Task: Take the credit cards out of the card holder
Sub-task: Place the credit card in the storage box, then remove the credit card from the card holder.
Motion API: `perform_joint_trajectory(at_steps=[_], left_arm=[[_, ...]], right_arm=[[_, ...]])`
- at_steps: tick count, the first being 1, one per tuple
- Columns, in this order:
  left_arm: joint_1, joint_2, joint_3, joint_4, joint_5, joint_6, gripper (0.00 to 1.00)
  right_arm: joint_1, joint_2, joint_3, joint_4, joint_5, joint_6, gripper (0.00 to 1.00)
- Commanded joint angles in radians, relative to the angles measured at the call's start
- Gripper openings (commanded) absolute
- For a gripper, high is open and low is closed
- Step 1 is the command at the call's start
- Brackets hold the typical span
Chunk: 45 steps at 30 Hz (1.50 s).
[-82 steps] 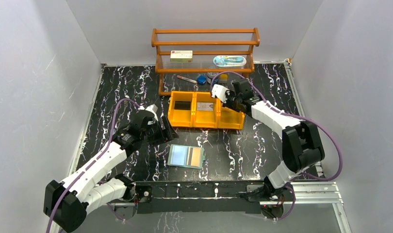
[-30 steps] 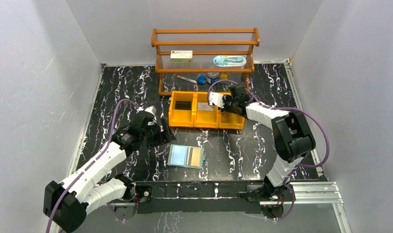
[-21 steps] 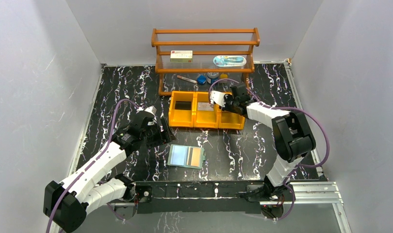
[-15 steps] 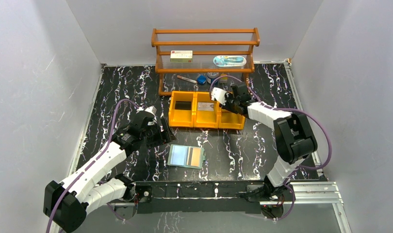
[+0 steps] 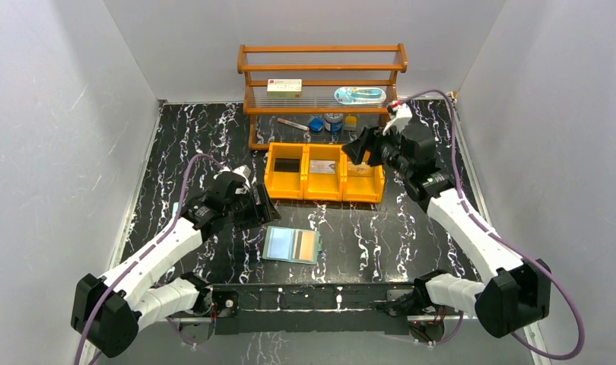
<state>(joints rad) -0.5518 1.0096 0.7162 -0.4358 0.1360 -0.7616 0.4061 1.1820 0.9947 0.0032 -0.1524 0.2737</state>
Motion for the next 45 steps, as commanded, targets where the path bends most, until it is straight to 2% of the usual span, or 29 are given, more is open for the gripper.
perform_joint_trajectory(at_steps=[1,2,4,8,10,12,15,22,28,33,45], left_arm=[[0.003,0.024,0.004,0.044,0.063,0.008,0.72],[0.003,0.03,-0.001,0.054,0.073,0.004,0.72],[0.003,0.039,-0.008,0.07,0.089,-0.005,0.72],[0.003,0.05,-0.026,0.092,0.103,-0.019,0.72],[0.003,0.059,-0.022,0.088,0.109,-0.017,0.71],[0.003,0.064,-0.013,0.073,0.105,-0.012,0.71],[0.003,0.06,-0.018,0.066,0.097,-0.013,0.7],[0.003,0.079,-0.023,0.078,0.131,-0.007,0.67],[0.003,0.106,-0.029,0.119,0.198,0.004,0.65],[0.003,0.147,-0.03,0.146,0.26,0.013,0.64],[0.003,0.248,-0.035,0.159,0.358,0.047,0.57]], right_arm=[[0.001,-0.035,-0.139,0.038,-0.218,0.503,0.73],[0.011,-0.039,-0.178,0.092,-0.259,0.571,0.68],[0.064,-0.034,-0.224,0.123,-0.27,0.636,0.64],[0.315,0.012,-0.185,-0.043,0.012,0.635,0.59],[0.412,0.045,-0.169,-0.13,0.148,0.699,0.53],[0.48,0.067,-0.175,-0.149,0.225,0.76,0.49],[0.545,0.12,-0.188,-0.123,0.241,0.812,0.47],[0.573,0.274,-0.132,-0.243,0.223,0.833,0.44],[0.573,0.32,-0.153,-0.209,0.144,0.812,0.42],[0.574,0.371,-0.166,-0.162,0.081,0.812,0.37],[0.573,0.385,-0.158,-0.258,0.18,0.818,0.33]])
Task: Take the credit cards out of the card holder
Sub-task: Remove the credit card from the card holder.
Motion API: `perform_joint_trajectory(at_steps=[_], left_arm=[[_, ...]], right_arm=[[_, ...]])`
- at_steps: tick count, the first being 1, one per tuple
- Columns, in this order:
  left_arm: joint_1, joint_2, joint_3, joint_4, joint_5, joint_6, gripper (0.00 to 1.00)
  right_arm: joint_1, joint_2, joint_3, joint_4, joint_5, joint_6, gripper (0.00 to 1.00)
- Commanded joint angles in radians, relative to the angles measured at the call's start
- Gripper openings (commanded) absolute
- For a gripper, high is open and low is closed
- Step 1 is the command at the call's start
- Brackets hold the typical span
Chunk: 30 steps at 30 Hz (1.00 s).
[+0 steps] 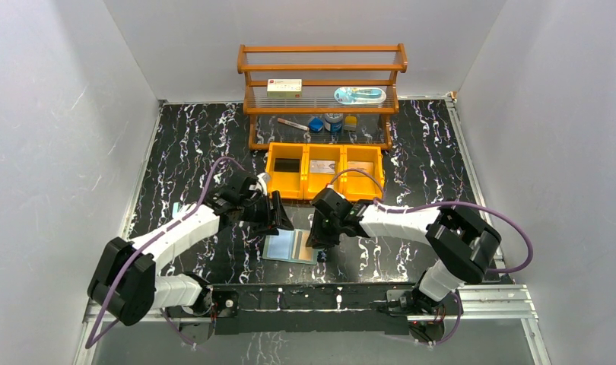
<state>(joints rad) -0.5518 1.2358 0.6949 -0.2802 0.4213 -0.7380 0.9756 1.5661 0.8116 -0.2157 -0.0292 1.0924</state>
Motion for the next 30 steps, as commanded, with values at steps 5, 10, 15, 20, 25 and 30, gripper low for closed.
perform_joint_trajectory(at_steps=[5,10,15,20,25,30], left_arm=[[0.001,0.052,-0.015,0.01,0.092,0.03,0.53],[0.001,0.077,-0.016,0.015,0.109,0.034,0.49],[-0.005,0.105,-0.03,0.022,0.108,0.032,0.46],[-0.013,0.128,-0.047,0.023,0.094,0.027,0.44],[-0.028,0.174,-0.055,0.056,0.103,0.022,0.42],[-0.04,0.194,-0.064,0.082,0.099,0.006,0.38]], right_arm=[[0.002,0.045,0.03,-0.021,0.034,-0.012,0.26],[0.002,0.063,0.029,-0.002,0.031,-0.002,0.2],[0.001,0.074,0.036,0.004,0.032,-0.002,0.18],[-0.003,0.081,0.038,0.022,0.015,-0.001,0.18],[-0.011,0.083,0.035,0.033,0.005,-0.001,0.18],[-0.017,0.083,0.03,0.045,-0.009,0.003,0.19]])
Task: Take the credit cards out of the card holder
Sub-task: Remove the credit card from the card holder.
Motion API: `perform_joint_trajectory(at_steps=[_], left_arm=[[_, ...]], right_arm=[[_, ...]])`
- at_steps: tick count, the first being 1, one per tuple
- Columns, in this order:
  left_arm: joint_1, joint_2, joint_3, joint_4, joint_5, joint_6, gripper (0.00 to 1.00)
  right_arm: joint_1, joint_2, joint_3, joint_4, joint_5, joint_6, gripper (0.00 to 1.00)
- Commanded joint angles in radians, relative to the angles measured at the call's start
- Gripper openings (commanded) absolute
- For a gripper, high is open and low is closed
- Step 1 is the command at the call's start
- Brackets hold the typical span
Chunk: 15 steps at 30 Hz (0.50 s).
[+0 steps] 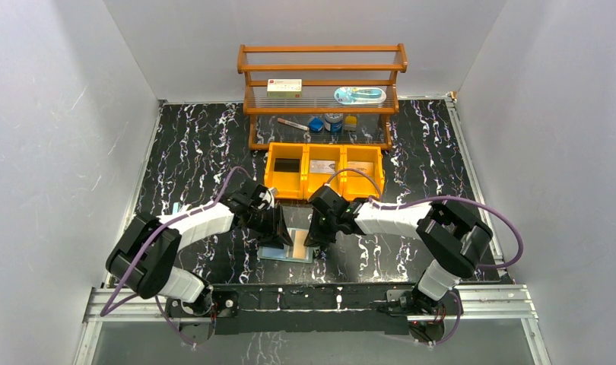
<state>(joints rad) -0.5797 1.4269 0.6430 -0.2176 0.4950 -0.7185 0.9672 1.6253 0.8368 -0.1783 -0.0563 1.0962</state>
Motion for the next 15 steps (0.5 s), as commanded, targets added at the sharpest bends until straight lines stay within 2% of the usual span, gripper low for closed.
perform_joint_trajectory(at_steps=[1,10,15], left_arm=[[-0.014,0.009,-0.016,0.024,0.024,-0.018,0.37],[-0.019,0.024,-0.044,0.13,0.097,-0.068,0.22],[-0.019,-0.009,-0.062,0.14,0.081,-0.087,0.06]], right_arm=[[-0.009,0.024,0.002,0.014,0.015,0.001,0.19],[-0.012,0.032,0.002,0.033,-0.01,0.002,0.19],[-0.016,0.024,0.0,0.021,-0.001,0.004,0.19]])
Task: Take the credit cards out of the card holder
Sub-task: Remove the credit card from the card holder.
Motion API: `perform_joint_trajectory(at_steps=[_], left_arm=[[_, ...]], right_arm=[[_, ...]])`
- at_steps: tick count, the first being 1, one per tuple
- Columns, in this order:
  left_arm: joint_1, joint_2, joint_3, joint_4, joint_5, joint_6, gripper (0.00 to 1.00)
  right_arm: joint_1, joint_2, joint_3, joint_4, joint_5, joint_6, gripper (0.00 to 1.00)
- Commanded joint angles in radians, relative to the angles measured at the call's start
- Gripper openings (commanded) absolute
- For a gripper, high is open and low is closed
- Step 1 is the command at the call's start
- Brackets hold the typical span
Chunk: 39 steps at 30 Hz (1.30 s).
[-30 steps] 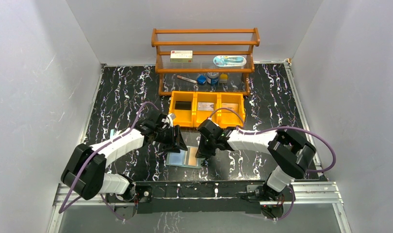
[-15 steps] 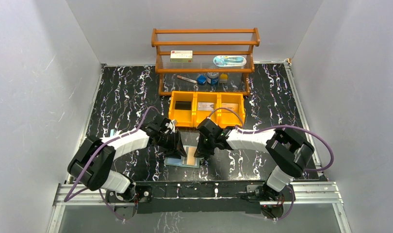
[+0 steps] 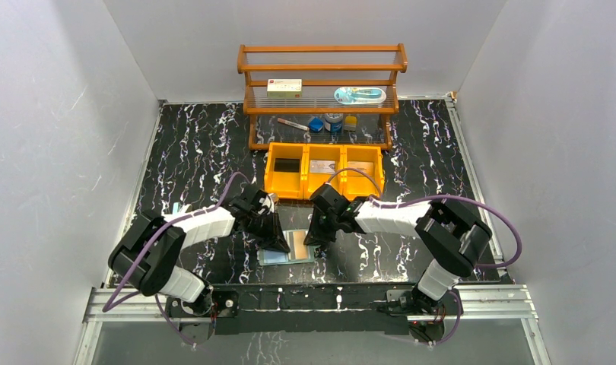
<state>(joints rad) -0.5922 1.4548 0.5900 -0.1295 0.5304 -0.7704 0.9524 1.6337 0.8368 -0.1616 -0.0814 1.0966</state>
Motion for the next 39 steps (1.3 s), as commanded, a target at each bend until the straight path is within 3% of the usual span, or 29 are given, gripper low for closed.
perform_joint_trajectory(at_steps=[1,14,20,29,35,39], left_arm=[[-0.007,-0.045,-0.01,0.04,0.028,-0.035,0.04],[-0.006,-0.082,0.048,-0.157,-0.123,0.052,0.0],[-0.006,-0.114,0.048,-0.158,-0.138,0.042,0.0],[-0.006,-0.209,0.104,-0.263,-0.309,0.053,0.3],[-0.006,-0.229,0.099,-0.357,-0.436,0.051,0.36],[-0.007,-0.234,0.057,-0.369,-0.438,0.042,0.35]], right_arm=[[-0.001,0.013,-0.001,0.004,0.027,0.005,0.19],[-0.009,0.006,0.004,-0.012,0.038,-0.001,0.14],[-0.012,-0.006,0.016,0.0,0.025,-0.029,0.18],[-0.011,-0.023,0.038,0.026,-0.01,-0.064,0.29],[-0.011,0.015,0.044,0.046,-0.055,-0.072,0.29],[-0.011,0.009,0.044,0.056,-0.057,-0.077,0.25]])
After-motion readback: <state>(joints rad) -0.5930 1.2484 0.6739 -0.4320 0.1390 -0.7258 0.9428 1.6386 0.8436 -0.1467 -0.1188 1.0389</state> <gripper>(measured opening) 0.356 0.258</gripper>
